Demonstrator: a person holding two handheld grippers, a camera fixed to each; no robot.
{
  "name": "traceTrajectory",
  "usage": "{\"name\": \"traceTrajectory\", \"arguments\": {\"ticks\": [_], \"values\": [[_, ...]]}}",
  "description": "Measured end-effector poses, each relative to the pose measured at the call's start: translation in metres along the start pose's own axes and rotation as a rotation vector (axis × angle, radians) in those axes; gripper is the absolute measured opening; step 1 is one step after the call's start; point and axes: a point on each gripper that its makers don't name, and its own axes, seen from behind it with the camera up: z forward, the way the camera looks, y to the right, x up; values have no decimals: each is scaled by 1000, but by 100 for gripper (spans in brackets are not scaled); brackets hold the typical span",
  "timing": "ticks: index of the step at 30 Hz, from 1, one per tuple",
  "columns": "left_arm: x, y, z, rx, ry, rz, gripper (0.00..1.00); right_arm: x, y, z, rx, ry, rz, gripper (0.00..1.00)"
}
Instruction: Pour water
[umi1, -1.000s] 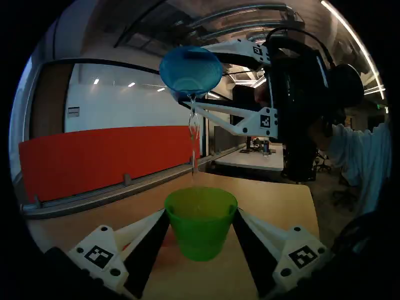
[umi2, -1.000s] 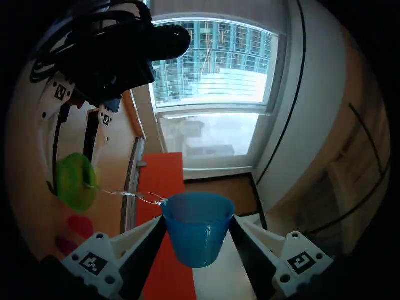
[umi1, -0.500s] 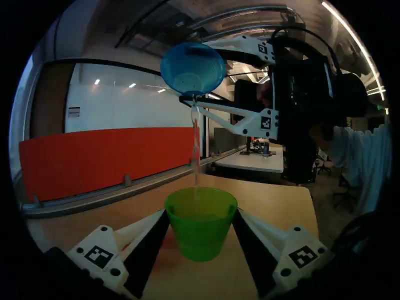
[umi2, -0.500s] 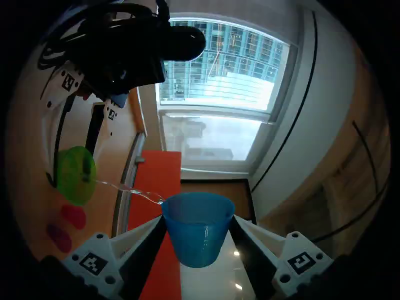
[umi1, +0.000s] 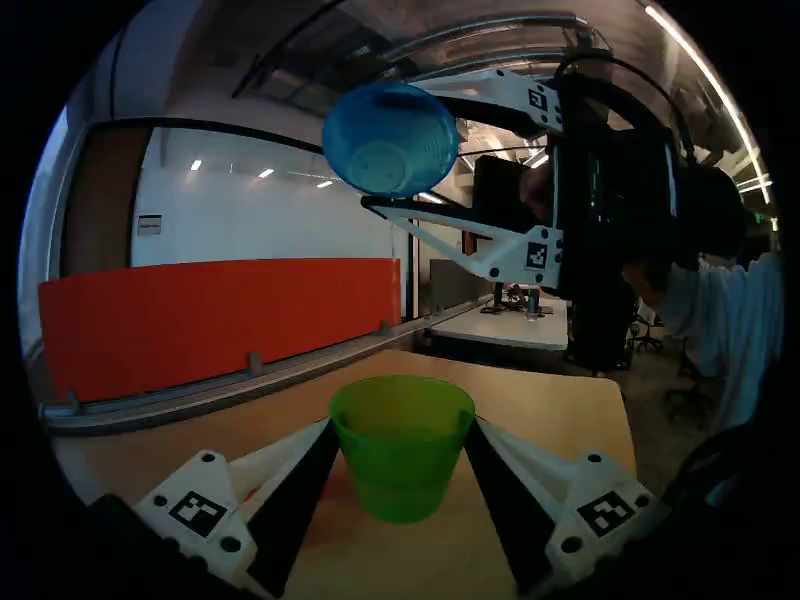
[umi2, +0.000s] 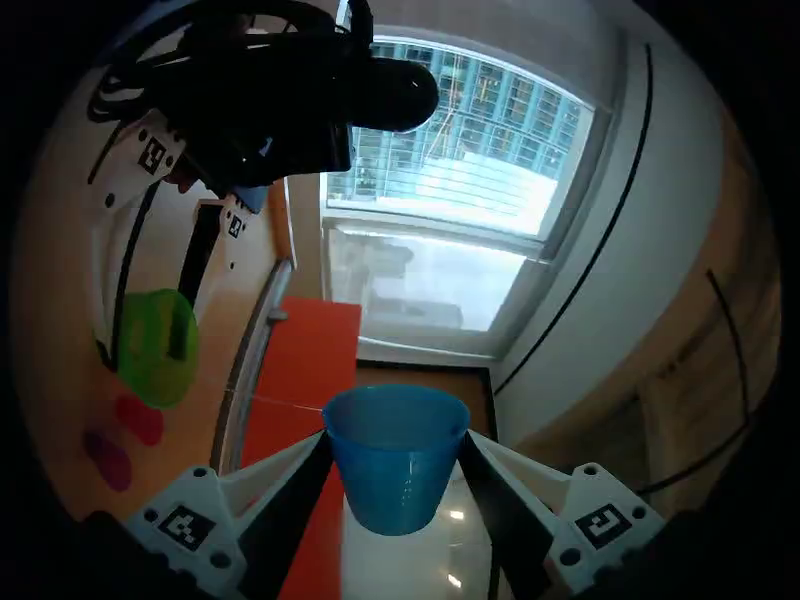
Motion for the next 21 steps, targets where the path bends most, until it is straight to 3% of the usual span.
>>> {"name": "traceTrajectory", "arguments": {"ticks": [5,9,21], "values": [[2,0,0,2,4,1,86,-1,-2,-2,-2,-3,27,89],[4,0,-1,4,7,3,85,-6,-5,-3,-3,-14,111,89],[10,-3,-4,16,11,12,86,-15,-20,-12,1,-34,548,89]]}}
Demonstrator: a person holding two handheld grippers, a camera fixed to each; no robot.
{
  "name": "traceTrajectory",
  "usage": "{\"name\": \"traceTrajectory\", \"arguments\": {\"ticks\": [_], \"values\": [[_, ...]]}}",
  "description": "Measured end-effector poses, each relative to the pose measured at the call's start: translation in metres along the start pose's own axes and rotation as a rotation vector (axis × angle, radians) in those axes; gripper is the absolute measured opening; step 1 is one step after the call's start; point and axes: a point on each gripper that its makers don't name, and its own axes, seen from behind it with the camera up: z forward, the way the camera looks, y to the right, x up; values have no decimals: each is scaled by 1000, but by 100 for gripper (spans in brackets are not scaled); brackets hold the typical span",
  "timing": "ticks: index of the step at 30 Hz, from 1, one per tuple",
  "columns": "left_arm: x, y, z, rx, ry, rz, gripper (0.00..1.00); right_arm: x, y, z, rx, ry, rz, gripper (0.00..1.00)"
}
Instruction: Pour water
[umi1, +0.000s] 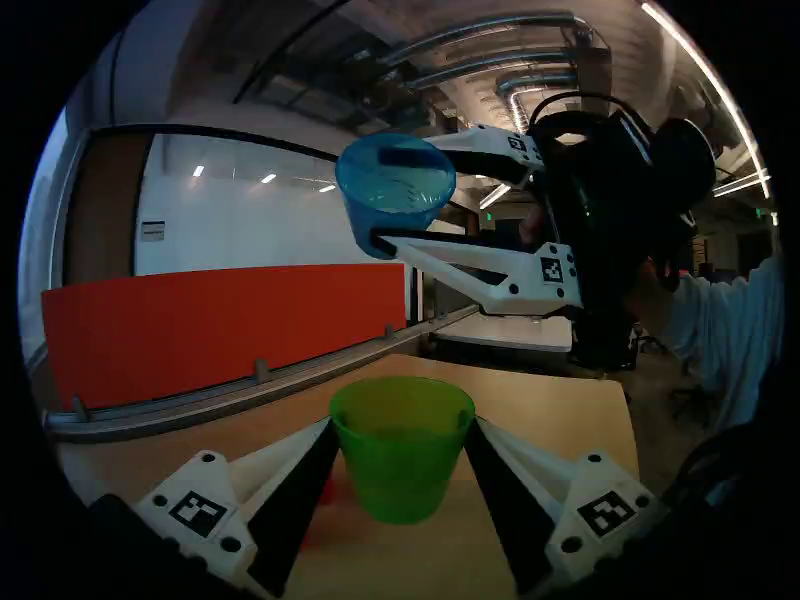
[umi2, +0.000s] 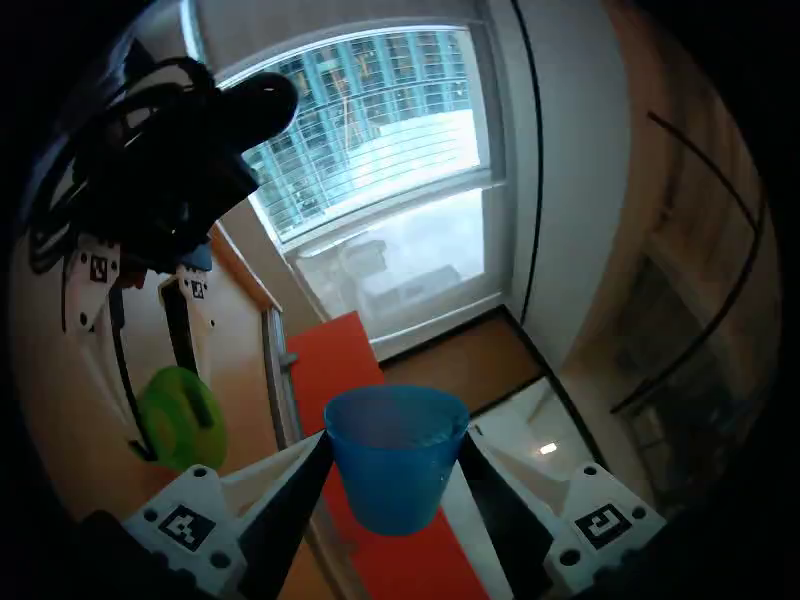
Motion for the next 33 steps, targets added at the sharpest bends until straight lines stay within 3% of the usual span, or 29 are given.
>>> {"name": "traceTrajectory", "arguments": {"ticks": [15,21,26,33], "values": [[5,-11,-6,26,0,8,86,-5,-8,-17,45,-32,707,88],[7,-15,-10,39,2,13,85,-4,-15,-23,93,-32,945,89],[9,-19,-13,48,3,11,85,-7,-15,-28,107,-26,1041,88],[7,-25,-19,62,-4,13,86,-15,-19,-33,121,-38,1085,89]]}}
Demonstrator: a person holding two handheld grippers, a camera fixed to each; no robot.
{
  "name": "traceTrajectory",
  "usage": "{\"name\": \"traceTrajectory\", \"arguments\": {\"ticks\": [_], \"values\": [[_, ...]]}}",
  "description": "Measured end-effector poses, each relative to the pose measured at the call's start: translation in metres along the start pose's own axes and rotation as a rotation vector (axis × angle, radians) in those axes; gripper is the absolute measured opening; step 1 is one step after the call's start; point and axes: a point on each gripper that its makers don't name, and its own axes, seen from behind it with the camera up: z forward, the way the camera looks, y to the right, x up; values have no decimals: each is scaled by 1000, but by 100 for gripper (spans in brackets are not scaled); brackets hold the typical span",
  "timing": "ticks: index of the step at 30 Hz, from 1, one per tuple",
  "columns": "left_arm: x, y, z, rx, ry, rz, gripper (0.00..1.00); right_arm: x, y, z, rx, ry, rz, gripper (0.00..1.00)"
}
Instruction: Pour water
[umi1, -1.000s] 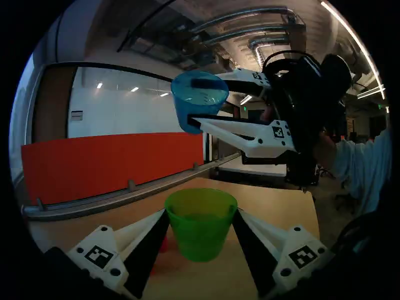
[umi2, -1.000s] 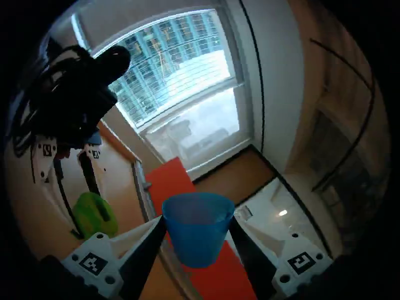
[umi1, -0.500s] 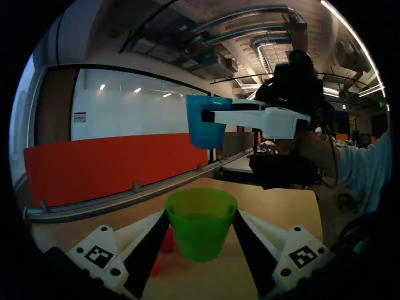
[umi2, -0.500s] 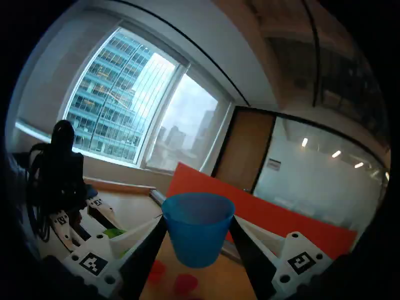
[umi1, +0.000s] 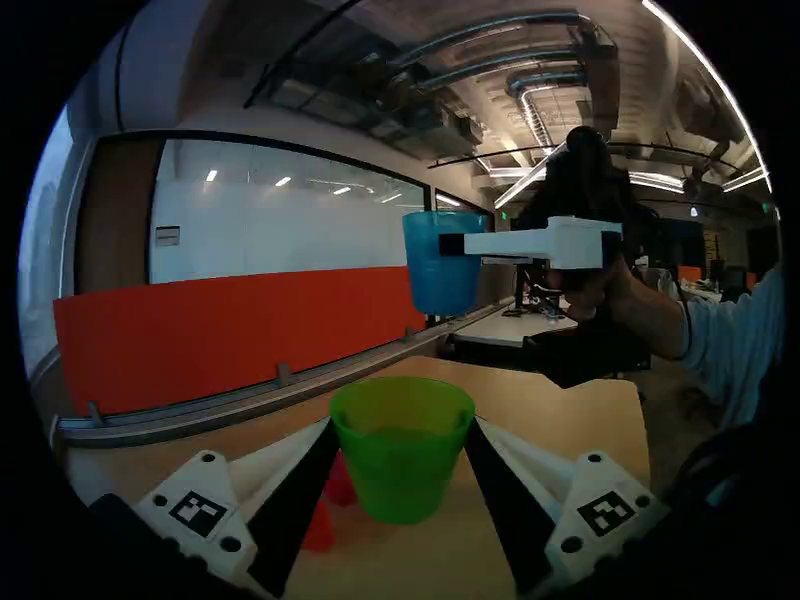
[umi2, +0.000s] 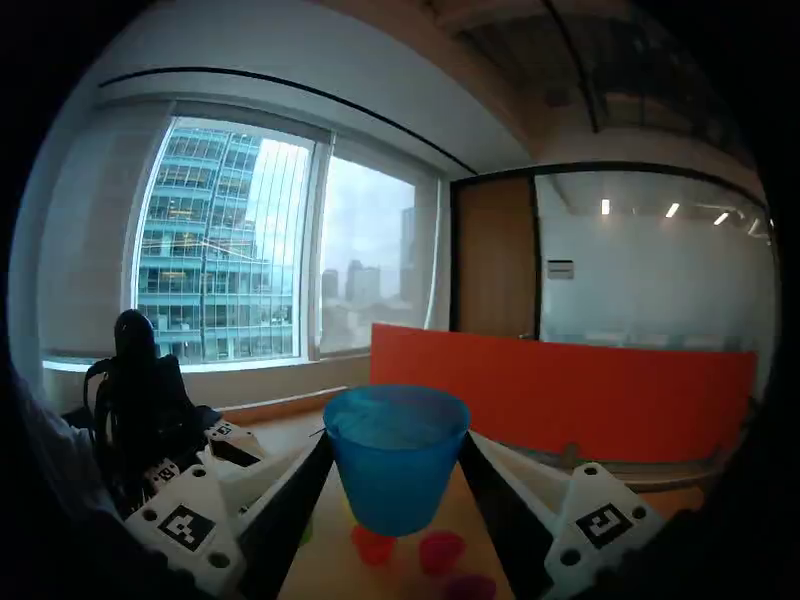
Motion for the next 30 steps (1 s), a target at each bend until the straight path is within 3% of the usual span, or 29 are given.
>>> {"name": "traceTrajectory", "arguments": {"ticks": [17,30], "values": [[-33,-25,-18,58,-96,8,85,-54,6,-12,-16,-87,-32,89],[-74,-31,-23,65,-210,25,86,-108,6,-18,6,-170,-30,89]]}}
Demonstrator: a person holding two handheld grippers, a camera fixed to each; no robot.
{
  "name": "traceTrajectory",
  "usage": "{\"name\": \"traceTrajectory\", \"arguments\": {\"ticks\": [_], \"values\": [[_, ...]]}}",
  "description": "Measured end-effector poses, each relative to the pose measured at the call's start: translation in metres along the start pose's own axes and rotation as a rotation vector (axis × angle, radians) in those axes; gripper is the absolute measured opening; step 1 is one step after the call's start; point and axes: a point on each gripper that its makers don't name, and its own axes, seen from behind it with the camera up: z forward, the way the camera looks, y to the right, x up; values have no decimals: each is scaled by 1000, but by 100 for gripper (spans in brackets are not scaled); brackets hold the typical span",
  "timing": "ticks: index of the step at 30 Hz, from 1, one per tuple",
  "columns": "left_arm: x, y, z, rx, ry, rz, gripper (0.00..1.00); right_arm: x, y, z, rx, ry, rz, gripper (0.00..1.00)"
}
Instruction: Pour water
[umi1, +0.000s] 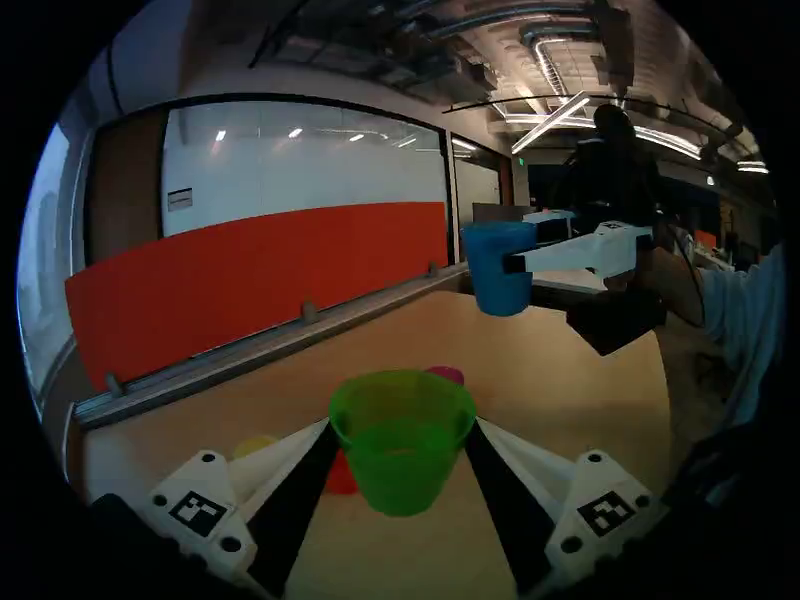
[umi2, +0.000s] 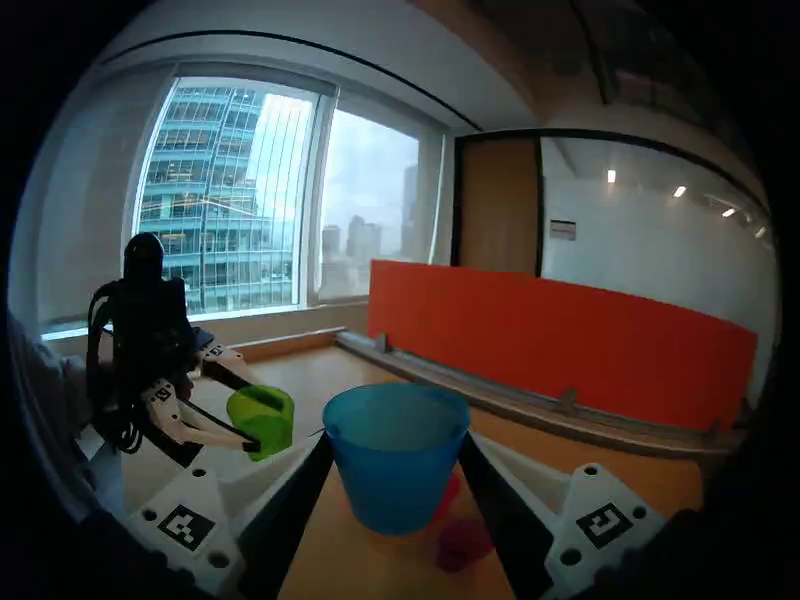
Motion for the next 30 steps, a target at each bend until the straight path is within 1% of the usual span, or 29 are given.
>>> {"name": "traceTrajectory", "arguments": {"ticks": [8,18,24,30], "values": [[-25,-3,4,1,-64,6,85,-33,-6,4,23,-57,-19,90],[-50,-3,5,-8,-140,21,85,-60,-7,10,48,-113,-4,90],[-63,-6,7,-13,-180,14,85,-74,-8,14,66,-149,-7,90],[-77,-8,10,-23,-222,6,85,-95,-10,17,91,-211,-15,90]]}}
